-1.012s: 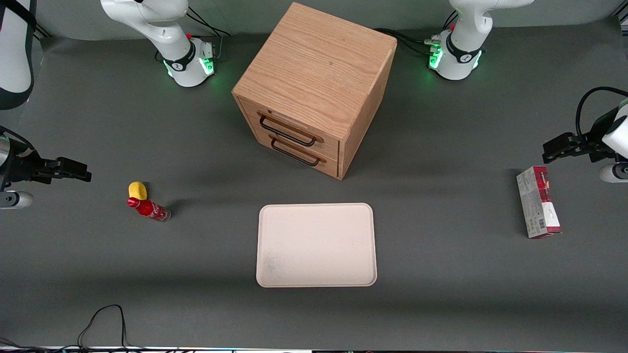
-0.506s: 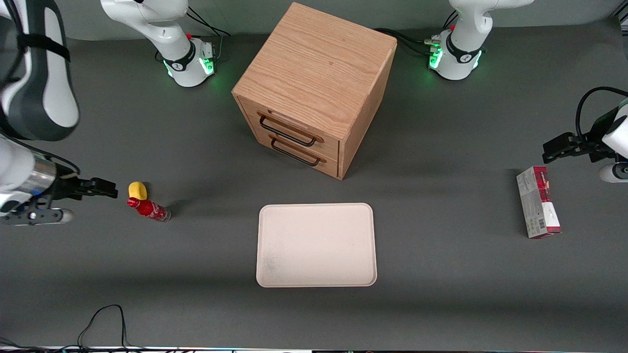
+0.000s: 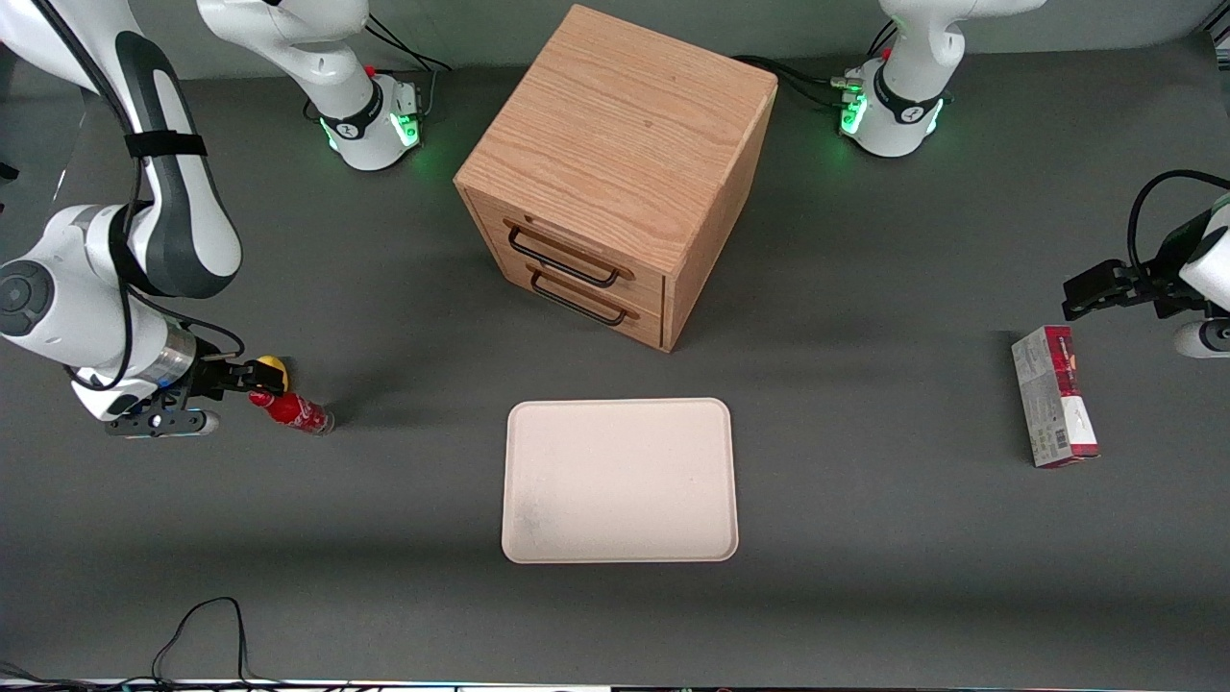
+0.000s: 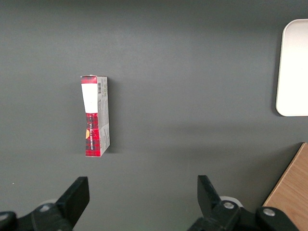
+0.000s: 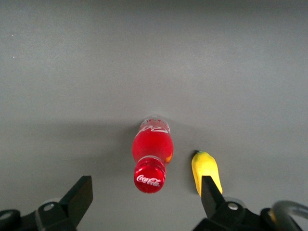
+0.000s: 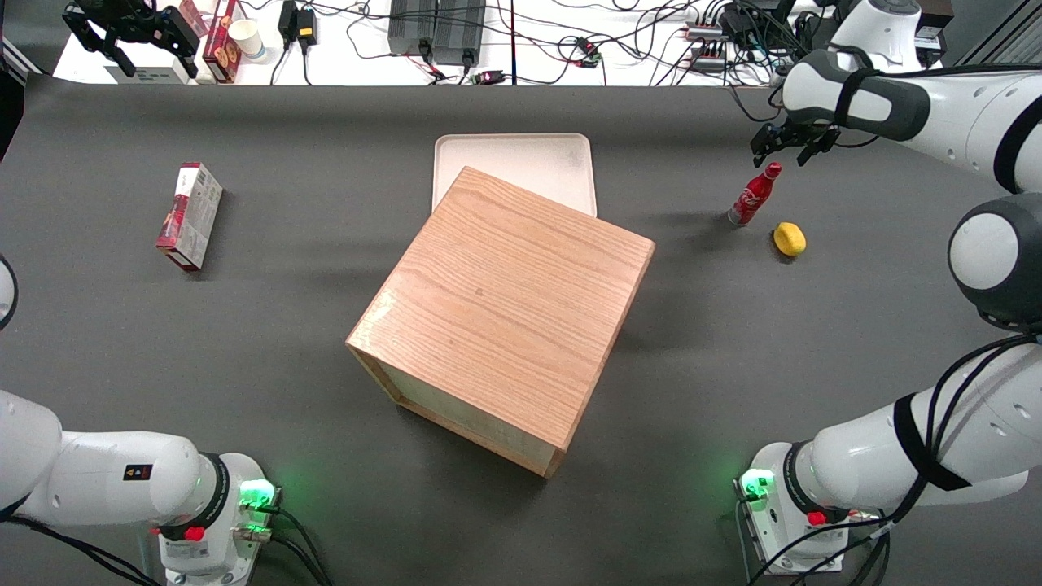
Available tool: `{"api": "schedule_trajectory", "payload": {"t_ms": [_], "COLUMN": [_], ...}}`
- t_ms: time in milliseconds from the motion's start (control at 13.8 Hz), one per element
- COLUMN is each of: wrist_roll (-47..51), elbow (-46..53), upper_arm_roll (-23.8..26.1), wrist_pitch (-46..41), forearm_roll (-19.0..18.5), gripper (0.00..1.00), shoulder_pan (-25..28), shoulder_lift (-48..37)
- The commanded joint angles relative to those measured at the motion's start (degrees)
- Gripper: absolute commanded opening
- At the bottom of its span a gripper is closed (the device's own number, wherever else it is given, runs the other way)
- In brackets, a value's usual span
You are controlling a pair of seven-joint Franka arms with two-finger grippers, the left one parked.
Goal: Place coke bottle on tray
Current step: 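Move the open right gripper down over the red Coca-Cola bottle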
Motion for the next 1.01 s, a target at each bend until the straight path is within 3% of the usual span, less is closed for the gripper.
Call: {"api": "schedule_trajectory", "payload": {"t_ms": [0, 867, 940], "wrist_roll": [0.23, -2.41, -2.41], "elbow": [-1.93, -1.31, -1.31], "upper_arm_roll": [-0.19, -0.11, -0.19], "wrist_pitch": [1.95, 5.65, 5.56], "forearm_roll": [0.98, 0.89, 0.89], "gripper": [1.00, 1.00, 0.87], "shoulder_pan": [0.31, 0.22, 0.31], "shoulder_lift": [-1.01, 2.95, 2.86]}}
